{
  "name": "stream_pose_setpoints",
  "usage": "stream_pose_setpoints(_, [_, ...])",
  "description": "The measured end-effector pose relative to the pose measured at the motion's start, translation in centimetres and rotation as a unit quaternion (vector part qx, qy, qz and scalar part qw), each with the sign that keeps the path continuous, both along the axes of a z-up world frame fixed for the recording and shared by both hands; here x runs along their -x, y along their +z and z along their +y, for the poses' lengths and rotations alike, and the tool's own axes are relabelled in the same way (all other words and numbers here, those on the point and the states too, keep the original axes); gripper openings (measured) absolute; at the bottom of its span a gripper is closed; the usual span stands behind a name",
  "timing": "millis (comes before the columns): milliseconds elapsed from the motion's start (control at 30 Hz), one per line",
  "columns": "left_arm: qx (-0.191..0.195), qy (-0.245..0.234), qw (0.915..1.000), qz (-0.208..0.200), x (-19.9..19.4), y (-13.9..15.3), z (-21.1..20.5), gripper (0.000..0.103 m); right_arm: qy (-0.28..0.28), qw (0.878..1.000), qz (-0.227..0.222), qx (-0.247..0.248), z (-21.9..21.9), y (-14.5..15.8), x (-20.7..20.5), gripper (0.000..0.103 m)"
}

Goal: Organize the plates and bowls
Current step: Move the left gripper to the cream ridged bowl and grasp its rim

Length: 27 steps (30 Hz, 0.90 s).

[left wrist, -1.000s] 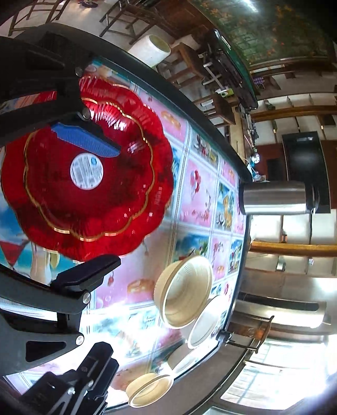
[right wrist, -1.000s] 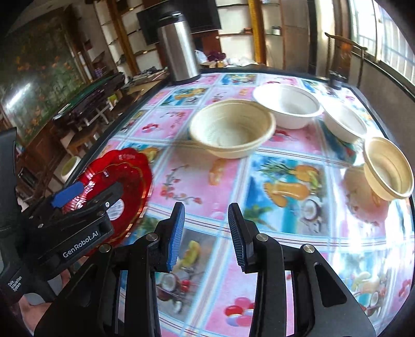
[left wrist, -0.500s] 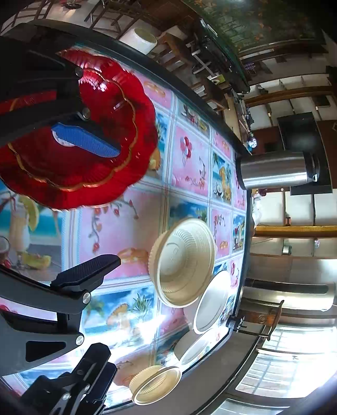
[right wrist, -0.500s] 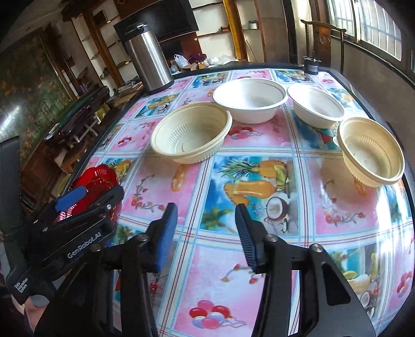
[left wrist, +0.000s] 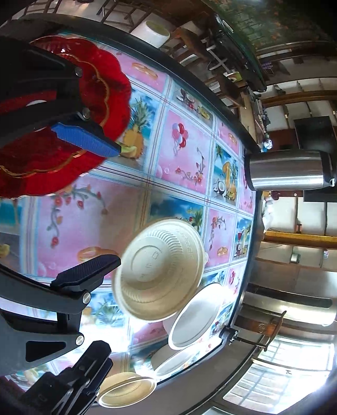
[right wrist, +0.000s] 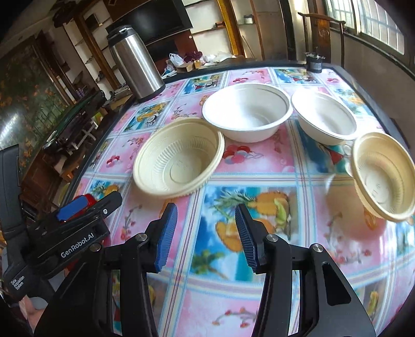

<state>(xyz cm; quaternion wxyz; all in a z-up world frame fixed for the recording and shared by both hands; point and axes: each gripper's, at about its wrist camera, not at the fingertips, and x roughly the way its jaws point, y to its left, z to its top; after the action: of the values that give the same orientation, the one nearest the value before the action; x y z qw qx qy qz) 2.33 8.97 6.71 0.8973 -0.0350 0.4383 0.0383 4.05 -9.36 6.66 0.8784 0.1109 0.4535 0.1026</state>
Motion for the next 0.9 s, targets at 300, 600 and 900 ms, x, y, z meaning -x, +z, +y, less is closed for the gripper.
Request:
stream_pose_setpoints(300, [-0.005,0.001,0.9997,0.023,-3.2,-0.9,-0.7,0.078,-0.014,1.000,0.017,-0.005,-0.4,-1.3,-3.4,0.047])
stream_pose_setpoints(600, [0.007,0.011,0.9986,0.052,-6.1,-1.9,-0.7,0.078,-0.025,0.998,0.039,-0.034,-1.3,-2.8,-6.6,0.047])
stream_pose_setpoints(900, [0.001,0.014,0.9983,0.057,-7.2,-2.7,-1.0,0.078,-0.025,0.998,0.045,-0.042,-1.1,-3.5,-8.1,0.047])
